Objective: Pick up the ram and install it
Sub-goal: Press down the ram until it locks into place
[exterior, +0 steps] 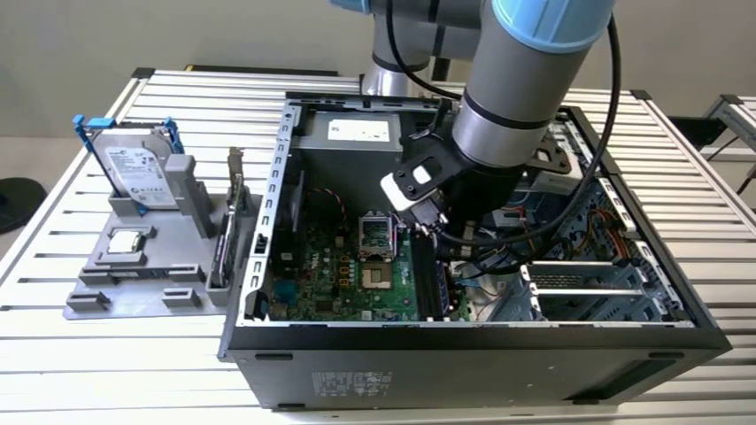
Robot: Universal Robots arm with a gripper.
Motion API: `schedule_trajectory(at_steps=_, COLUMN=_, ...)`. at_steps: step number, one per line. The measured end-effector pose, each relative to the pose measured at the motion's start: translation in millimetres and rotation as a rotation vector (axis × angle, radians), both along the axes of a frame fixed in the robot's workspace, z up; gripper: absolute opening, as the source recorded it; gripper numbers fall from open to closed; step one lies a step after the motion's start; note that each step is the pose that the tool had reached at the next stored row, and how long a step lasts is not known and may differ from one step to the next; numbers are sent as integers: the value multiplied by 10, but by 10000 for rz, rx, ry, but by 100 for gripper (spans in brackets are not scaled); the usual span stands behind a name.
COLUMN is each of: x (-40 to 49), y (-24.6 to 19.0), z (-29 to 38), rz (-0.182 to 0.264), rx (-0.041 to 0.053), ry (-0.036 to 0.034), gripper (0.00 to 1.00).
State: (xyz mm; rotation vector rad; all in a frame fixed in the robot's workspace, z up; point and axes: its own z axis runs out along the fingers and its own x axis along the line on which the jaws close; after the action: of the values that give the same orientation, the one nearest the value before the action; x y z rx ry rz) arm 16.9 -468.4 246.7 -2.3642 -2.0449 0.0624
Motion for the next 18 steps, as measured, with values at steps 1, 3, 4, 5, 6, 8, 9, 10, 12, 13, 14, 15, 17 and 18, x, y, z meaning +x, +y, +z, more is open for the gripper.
schedule_trajectory(at_steps=1, x=0, y=1, z=-1, rz=110, rx=0, ry=0, gripper=0)
schedule_trajectory(at_steps=3, x=1, y=2, z=-2, rz=324, rx=-1, ry=0, gripper=0)
schedule_trajectory(at_steps=4, x=1, y=3, z=-2, rz=435, rx=-2, ry=0, gripper=0)
schedule_trajectory(at_steps=5, x=1, y=3, z=-2, rz=545, rx=-1, ry=0, gripper=0)
schedule_trajectory(at_steps=6, x=1, y=4, z=-3, rz=652, rx=-1, ry=0, gripper=0)
schedule_trajectory(at_steps=8, x=1, y=5, z=-3, rz=786, rx=-1, ry=0, gripper=0)
schedule_trajectory(at_steps=9, x=1, y=4, z=-3, rz=788, rx=-2, ry=0, gripper=0)
schedule_trajectory(at_steps=10, x=1, y=4, z=-3, rz=789, rx=-3, ry=1, gripper=0)
schedule_trajectory(at_steps=12, x=3, y=5, z=-3, rz=813, rx=-2, ry=2, gripper=0)
schedule_trajectory(at_steps=13, x=4, y=6, z=-5, rz=871, rx=-1, ry=2, gripper=0)
schedule_trajectory(at_steps=14, x=6, y=8, z=-11, rz=948, rx=-1, ry=0, gripper=0)
schedule_trajectory(at_steps=15, x=7, y=9, z=-19, rz=1030, rx=-2, ry=-5, gripper=0)
schedule_trajectory(at_steps=17, x=9, y=14, z=-47, rz=1203, rx=-3, ry=-28, gripper=0)
schedule_trajectory(at_steps=18, x=9, y=17, z=-64, rz=1295, rx=-5, ry=-47, gripper=0)
